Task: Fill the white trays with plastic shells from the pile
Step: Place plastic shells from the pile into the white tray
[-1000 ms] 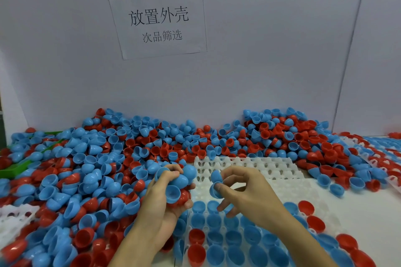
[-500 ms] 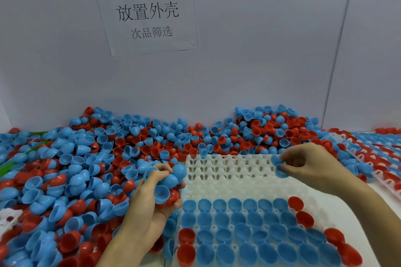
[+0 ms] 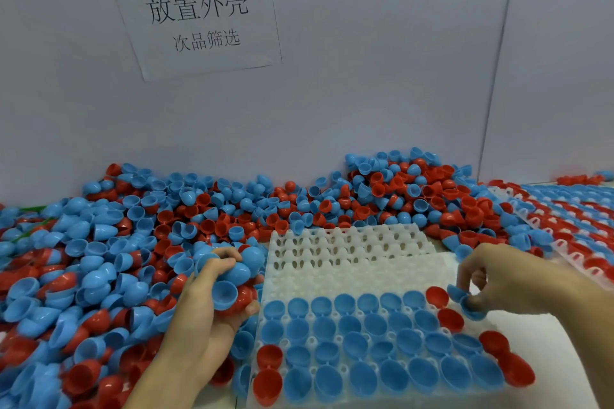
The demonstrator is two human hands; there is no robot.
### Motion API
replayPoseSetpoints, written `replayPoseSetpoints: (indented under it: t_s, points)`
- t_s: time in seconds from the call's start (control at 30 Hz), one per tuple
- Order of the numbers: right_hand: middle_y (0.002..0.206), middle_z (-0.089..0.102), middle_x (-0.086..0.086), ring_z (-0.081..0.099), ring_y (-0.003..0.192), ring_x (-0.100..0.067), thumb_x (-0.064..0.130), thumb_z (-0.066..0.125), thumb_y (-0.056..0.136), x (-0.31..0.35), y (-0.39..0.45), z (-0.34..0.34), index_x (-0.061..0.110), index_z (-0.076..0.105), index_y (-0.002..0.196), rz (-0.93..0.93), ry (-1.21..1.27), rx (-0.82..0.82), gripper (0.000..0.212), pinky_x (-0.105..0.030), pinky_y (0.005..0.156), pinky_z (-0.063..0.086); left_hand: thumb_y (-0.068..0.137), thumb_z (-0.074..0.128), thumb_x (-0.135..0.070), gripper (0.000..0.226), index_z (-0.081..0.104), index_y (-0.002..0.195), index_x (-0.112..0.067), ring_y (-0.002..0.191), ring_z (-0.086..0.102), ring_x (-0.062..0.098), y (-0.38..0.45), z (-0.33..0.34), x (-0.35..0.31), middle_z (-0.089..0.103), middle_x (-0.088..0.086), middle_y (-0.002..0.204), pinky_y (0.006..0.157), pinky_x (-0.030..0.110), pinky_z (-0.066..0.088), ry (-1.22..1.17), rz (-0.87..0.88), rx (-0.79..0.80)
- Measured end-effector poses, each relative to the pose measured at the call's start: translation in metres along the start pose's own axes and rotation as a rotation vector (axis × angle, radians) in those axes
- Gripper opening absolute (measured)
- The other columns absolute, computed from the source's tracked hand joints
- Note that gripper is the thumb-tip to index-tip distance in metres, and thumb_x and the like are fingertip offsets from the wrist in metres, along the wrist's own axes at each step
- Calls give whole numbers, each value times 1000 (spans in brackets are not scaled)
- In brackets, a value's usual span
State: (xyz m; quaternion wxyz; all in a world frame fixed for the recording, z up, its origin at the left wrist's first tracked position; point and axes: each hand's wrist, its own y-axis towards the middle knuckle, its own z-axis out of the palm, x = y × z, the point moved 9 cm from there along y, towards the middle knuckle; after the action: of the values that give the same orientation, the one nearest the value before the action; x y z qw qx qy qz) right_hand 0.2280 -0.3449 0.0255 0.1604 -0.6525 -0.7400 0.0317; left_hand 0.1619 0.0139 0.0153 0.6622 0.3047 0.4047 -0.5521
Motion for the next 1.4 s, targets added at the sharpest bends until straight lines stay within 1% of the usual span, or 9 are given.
replayPoseSetpoints:
  t_s: [0.23, 0.4, 0.53, 0.7, 0.97, 1.1, 1.2, 1.27, 1.4]
  points:
    - [92, 59, 13, 60, 83, -9, 17, 81, 80, -3, 8, 15, 35, 66, 81, 69, 11, 53, 24, -13, 53, 44, 67, 66, -22, 2, 65, 66, -21, 69, 49, 21, -1, 0, -1, 64, 3, 74, 42, 26, 43, 6, 3, 9]
    - [95, 61, 15, 61, 86, -10, 23, 81, 81, -4, 5, 14, 41, 63, 84, 67, 21, 69, 26, -16, 65, 52, 66, 66, -22, 2, 65, 65, -20, 73, 51, 23, -1, 0, -2, 65, 7, 76, 41, 25, 43, 2, -2, 3]
    - [90, 63, 18, 63, 83, -7, 27, 79, 83, -1, -1, 8, 45, 63, 85, 33, 24, 69, 24, -11, 60, 49, 69, 64, -19, 2, 65, 67, -19, 69, 55, 22, 0, -1, -2, 66, 9, 77, 41, 26, 43, -13, -10, -4]
    - [86, 69, 15, 67, 81, -6, 24, 76, 86, 5, -1, -2, 36, 69, 78, -3, 51, -22, 16, -9, 64, 51, 77, 61, -15, 7, 63, 70, -16, 64, 62, 19, 1, -2, -1, 65, 10, 80, 40, 26, 43, -35, -16, -17]
    - [81, 72, 15, 68, 78, -5, 24, 77, 84, 2, 5, 1, 35, 71, 74, 15, 48, -11, 16, -11, 63, 52, 69, 63, -18, 6, 61, 74, -16, 65, 63, 18, 0, -1, -1, 66, 10, 79, 41, 25, 42, -29, -9, -20]
    - [77, 70, 21, 68, 76, -2, 27, 76, 86, 1, 5, -4, 34, 78, 90, -4, 11, -58, 9, -8, 59, 49, 68, 64, -18, 8, 62, 76, -16, 67, 64, 18, 0, -1, -1, 66, 10, 84, 41, 26, 43, -19, -16, -28]
    - [80, 65, 26, 65, 75, -1, 28, 71, 90, 15, 3, -22, 39, 74, 93, -67, -31, -211, 12, -7, 58, 47, 69, 65, -18, 5, 64, 73, -17, 71, 64, 20, 0, -3, -1, 66, 10, 86, 43, 27, 43, -16, -19, -31]
    - [93, 67, 24, 63, 76, 2, 28, 68, 91, 40, 2, -35, 35, 74, 102, -158, 0, -315, 14, -8, 60, 49, 71, 64, -17, 2, 66, 70, -18, 73, 63, 21, 0, -2, -1, 67, 11, 86, 43, 28, 43, -28, -24, -24]
    - [91, 61, 28, 60, 80, 13, 34, 60, 95, 130, -3, -48, 34, 68, 116, -446, 162, -336, 22, -13, 66, 50, 66, 66, -20, 3, 68, 68, -20, 74, 66, 21, -2, 1, -1, 70, 10, 87, 43, 28, 44, -26, -20, -9]
